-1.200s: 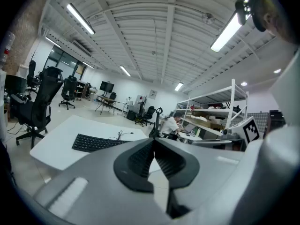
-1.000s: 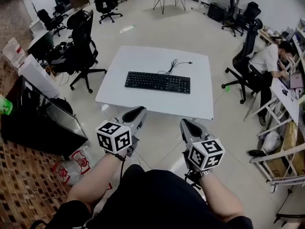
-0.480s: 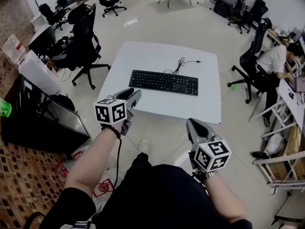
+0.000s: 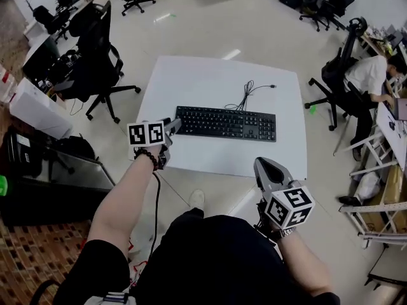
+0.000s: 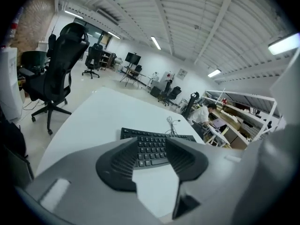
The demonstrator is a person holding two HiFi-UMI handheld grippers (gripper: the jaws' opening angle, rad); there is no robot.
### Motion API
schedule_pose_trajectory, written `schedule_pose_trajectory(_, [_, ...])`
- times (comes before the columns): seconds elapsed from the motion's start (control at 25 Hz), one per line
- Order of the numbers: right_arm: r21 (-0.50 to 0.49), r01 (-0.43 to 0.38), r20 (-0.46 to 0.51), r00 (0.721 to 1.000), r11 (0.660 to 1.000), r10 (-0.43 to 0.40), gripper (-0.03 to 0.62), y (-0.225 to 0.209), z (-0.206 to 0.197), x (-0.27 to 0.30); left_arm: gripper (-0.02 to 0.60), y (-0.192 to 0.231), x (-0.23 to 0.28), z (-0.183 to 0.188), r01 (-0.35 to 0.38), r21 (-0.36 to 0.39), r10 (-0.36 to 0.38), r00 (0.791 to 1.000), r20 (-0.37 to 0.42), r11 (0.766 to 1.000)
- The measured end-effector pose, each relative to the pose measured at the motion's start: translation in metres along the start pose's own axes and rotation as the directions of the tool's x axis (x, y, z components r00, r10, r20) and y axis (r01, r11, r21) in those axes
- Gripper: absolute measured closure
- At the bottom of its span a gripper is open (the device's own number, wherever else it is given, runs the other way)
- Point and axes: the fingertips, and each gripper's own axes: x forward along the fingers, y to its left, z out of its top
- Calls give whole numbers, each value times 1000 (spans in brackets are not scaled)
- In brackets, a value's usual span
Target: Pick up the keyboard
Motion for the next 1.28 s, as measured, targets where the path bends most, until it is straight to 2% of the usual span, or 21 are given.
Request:
schedule_pose_trajectory(0.32, [51,59,-33,998,997,-57,591,-18,11,58,411,57,71,-10,30,-57,-40,981,-189,998])
schedule_pose_trajectory(0.6, [71,93,-55,994,993,-90,591,-20,11,82,411,76,99,-31,65,-124,-99,951,-293,990])
schedule_pose_trajectory(0.92, [79,106,-57,993,991,-102,591,-21,13,95,443,73,107,-39,113,-193,-172,931,-321,975])
schedule_pose_trajectory(1.04, [86,107,-59,993,991,-102,592,-21,11,97,446,71,104,-35,102,-198,-164,931,-326,975])
schedule_pose_trajectory(1.28, [138,100,-65,994,985,-92,591,-23,1,104,449,57,90,-14,133,-192,-187,936,-299,972])
